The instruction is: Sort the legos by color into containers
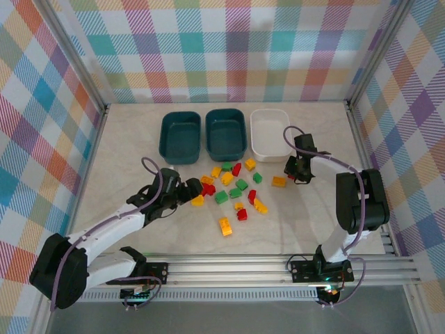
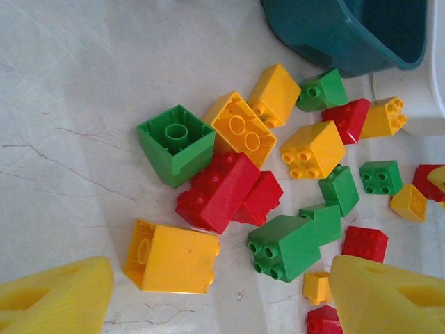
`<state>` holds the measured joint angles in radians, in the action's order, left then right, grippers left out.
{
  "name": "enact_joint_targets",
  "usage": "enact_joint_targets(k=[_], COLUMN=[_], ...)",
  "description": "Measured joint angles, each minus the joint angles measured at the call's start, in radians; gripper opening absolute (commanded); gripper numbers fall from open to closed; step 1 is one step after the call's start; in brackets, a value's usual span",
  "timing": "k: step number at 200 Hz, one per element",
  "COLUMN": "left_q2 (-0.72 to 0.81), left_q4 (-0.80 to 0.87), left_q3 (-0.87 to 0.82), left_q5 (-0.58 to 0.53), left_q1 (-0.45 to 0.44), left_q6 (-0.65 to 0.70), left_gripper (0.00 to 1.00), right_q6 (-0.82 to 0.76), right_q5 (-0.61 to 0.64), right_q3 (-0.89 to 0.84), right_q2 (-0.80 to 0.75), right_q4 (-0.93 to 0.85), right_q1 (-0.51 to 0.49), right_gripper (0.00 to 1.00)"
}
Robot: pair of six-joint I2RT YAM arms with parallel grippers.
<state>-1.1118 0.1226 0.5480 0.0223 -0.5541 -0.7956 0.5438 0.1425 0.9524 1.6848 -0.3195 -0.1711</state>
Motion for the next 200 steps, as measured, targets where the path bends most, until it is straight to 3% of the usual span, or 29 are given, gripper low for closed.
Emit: enact_joint_targets(k=[70,121,152,163,200], left_q2=[-0.008,-0.053,-0.092,-0.099,-0.097], left_q4=[0.073,0.154,0.190,0.203,0.224], left_q3=[0.060,0.117,0.121,0.124,0.125], left_q5=[-0.101,-0.154,-0.138,-0.133,-0.120], left_q1=[-0.007,0.008,0.016,0.019,0.023], left_q6=[0.019,0.026,0.032,0.035,0.043], left_gripper=[0.86,0.87,0.87,0.87,0.88], right_q6=[-0.041,-0.082,-0.087,-0.090,-0.097], right_q5=[0.107,0.031,-0.007,-0.013,-0.019], right_q3=[0.053,0.376,0.479,0.504,0.526], right_q2=[-0.212,0.061,0.230,0.264,0.258], right_q4=[-0.070,-0.041,-0.065,-0.078,-0.105], right_q1=[-0.082,-0.102,-0.103,-0.103,-0.104], right_gripper=[0.29,0.32,0.44,0.50,0.57])
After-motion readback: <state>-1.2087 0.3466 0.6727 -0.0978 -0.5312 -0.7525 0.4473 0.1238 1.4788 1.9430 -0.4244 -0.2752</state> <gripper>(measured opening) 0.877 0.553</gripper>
